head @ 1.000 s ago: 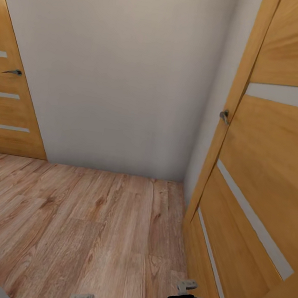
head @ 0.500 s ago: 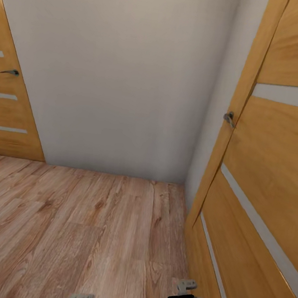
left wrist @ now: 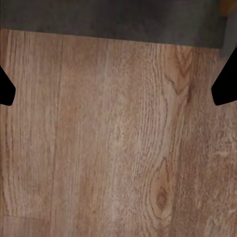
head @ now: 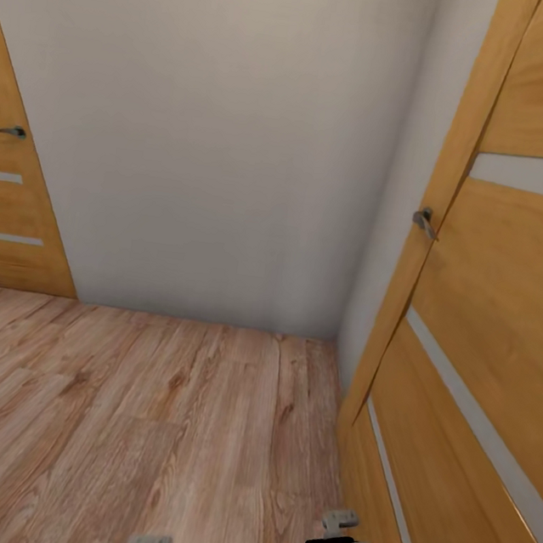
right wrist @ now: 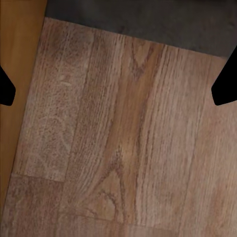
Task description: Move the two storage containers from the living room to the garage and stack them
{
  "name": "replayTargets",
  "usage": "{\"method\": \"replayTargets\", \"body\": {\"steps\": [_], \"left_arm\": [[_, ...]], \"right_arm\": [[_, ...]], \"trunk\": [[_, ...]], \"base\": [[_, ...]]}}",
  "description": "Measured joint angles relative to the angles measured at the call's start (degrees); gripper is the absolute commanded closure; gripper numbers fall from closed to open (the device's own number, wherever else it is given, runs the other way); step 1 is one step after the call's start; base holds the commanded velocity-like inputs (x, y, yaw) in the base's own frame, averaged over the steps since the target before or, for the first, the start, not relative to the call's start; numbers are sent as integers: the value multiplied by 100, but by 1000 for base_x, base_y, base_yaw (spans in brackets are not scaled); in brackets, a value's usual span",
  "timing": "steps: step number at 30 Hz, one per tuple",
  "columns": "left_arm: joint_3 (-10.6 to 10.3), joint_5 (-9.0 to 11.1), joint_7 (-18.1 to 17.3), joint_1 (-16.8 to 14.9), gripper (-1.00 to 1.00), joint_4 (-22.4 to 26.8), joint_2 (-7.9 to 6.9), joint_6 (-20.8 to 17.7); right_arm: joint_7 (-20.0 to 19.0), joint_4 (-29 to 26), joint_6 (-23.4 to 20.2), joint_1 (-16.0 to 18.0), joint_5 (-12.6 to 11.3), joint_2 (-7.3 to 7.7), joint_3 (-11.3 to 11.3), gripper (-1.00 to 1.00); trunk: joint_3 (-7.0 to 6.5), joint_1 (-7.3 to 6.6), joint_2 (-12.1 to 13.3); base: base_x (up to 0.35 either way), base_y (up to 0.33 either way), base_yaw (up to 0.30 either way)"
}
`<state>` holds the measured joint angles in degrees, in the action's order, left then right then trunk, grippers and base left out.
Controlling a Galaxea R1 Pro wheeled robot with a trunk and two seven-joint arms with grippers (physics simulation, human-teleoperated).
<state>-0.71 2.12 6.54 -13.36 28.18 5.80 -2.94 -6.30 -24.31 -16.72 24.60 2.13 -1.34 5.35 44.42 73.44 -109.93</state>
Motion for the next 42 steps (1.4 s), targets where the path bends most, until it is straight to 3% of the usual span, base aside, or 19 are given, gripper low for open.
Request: {"method": "replayTargets", "body": {"steps": [42], "left_arm": [[0,0,0,0,-100,-8,0,0]], "right_arm": [[-15,-8,0,0,1,0,1,-100]], "trunk": [[1,0,0]], "base": [[165,0,18]]}}
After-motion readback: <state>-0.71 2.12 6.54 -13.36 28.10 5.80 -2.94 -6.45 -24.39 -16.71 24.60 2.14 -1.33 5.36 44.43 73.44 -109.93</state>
